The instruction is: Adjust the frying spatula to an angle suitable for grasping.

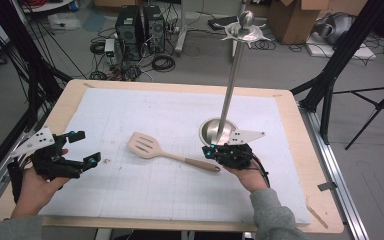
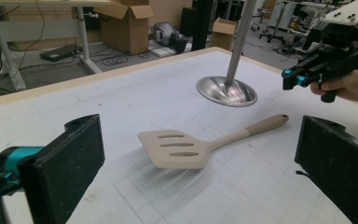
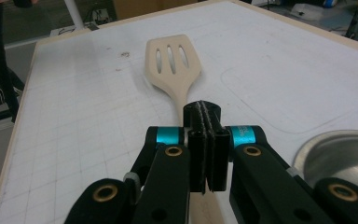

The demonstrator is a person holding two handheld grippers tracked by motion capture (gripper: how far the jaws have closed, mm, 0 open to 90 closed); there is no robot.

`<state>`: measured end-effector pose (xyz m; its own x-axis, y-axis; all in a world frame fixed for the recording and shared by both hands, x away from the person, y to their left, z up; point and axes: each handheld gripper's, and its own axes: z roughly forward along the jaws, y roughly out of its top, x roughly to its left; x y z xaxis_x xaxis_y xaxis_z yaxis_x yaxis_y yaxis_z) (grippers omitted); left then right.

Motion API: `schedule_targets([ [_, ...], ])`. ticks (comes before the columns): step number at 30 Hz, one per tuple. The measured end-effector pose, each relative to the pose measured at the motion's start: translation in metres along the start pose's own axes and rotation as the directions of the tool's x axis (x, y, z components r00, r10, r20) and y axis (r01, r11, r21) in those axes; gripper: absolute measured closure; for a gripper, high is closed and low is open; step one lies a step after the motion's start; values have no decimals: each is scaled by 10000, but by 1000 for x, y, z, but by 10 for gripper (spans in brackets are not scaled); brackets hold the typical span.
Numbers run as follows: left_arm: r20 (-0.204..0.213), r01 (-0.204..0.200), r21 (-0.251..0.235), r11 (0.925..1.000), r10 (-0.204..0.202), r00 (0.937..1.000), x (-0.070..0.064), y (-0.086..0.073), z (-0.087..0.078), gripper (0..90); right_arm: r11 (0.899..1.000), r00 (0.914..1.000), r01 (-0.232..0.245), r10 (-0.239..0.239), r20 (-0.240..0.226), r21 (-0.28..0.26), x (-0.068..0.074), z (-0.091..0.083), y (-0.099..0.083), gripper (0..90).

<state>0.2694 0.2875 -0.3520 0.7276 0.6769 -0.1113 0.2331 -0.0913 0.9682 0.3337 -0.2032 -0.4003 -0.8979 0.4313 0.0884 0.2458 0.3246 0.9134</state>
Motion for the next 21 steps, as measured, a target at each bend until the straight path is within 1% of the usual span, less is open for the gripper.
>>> schedule_targets([
  [1, 16, -4, -7, 10000, 4, 10000, 0, 0, 0, 18, 10000, 10000, 0, 0, 0, 0, 0, 0, 0, 892],
  [4, 31, 9, -4, 10000, -9, 10000, 0, 0, 0, 18, 9999, 10000, -78, 78, 24, 147, 2, 11, 0, 892],
  [5, 23, 16, 9, 10000, -16, 10000, 0, 0, 0, 18, 9996, 9999, -170, 170, 20, 209, 2, 14, 0, 892],
  [6, 23, 8, 37, 10000, -8, 10000, 0, 0, 0, 18, 9994, 9998, -213, 213, 14, 257, 3, 20, 1, 892],
  [8, 32, -11, 49, 10000, 11, 10000, 0, 0, 0, 18, 9994, 9998, -202, 202, 12, 287, 3, 22, 1, 892],
  [13, 59, -18, 82, 10000, 17, 10000, 0, -1, 0, 18, 9979, 9996, -298, 296, 42, 582, 5, 36, 0, 893],
  [14, 61, 2, 80, 10000, -2, 10000, 0, -1, 0, 18, 9973, 9996, -264, 261, 58, 682, 6, 43, 0, 893],
  [15, 50, 7, 80, 10000, -7, 10000, 0, -1, 0, 18, 9973, 9996, -264, 261, 58, 682, 6, 43, 0, 893],
  [18, 36, 46, 96, 9999, -46, 10000, 1, -2, 0, 18, 9965, 9998, -181, 179, 33, 817, 9, 52, -1, 894],
  [21, 26, 76, 128, 9999, -76, 10000, 2, -3, 0, 18, 9951, 9996, -287, 284, 53, 943, 11, 62, 0, 894],
])
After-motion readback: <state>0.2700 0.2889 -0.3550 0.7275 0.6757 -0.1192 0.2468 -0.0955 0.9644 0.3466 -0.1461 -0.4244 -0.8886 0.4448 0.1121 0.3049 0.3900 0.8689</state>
